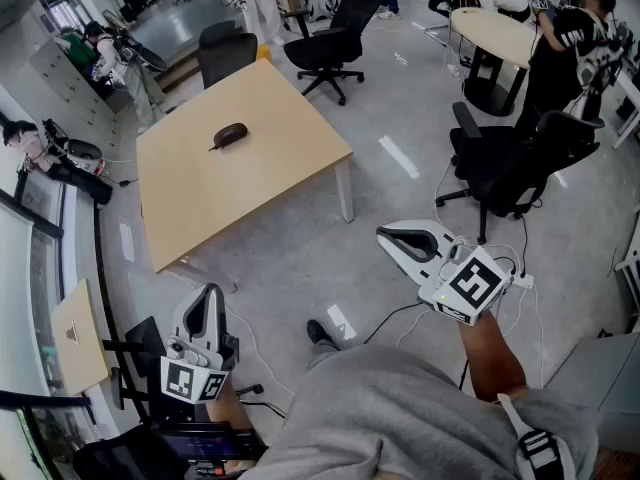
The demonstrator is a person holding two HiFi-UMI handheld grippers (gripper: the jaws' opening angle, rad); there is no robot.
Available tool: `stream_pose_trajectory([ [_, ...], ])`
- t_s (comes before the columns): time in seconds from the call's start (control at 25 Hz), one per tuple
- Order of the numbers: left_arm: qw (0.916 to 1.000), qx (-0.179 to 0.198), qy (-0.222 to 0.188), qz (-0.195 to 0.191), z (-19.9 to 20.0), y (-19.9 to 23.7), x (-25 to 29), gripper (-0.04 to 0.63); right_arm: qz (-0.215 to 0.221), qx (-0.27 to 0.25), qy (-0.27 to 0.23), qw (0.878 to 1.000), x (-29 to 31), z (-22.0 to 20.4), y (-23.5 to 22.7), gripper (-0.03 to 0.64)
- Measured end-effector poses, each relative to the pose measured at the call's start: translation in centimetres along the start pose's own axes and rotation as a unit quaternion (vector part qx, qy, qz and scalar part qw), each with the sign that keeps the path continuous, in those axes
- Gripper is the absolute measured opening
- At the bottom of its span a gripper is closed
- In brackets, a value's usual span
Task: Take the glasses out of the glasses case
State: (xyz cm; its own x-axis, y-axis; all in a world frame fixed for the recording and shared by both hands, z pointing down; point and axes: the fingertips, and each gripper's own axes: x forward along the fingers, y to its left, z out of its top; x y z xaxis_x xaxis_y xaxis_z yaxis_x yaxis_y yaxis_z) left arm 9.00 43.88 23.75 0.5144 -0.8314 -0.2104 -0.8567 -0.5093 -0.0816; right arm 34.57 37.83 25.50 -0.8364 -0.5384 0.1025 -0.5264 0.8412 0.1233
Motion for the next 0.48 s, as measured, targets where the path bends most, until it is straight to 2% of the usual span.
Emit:
stream_pose_trajectory([
  [0.48,1.0,0.003,0.004,-0.005,0.3,-1.4,-0.6,0.011,-0.007,0.012,-0.001,1.0,-1.4,-0.8,0.5,0.008],
])
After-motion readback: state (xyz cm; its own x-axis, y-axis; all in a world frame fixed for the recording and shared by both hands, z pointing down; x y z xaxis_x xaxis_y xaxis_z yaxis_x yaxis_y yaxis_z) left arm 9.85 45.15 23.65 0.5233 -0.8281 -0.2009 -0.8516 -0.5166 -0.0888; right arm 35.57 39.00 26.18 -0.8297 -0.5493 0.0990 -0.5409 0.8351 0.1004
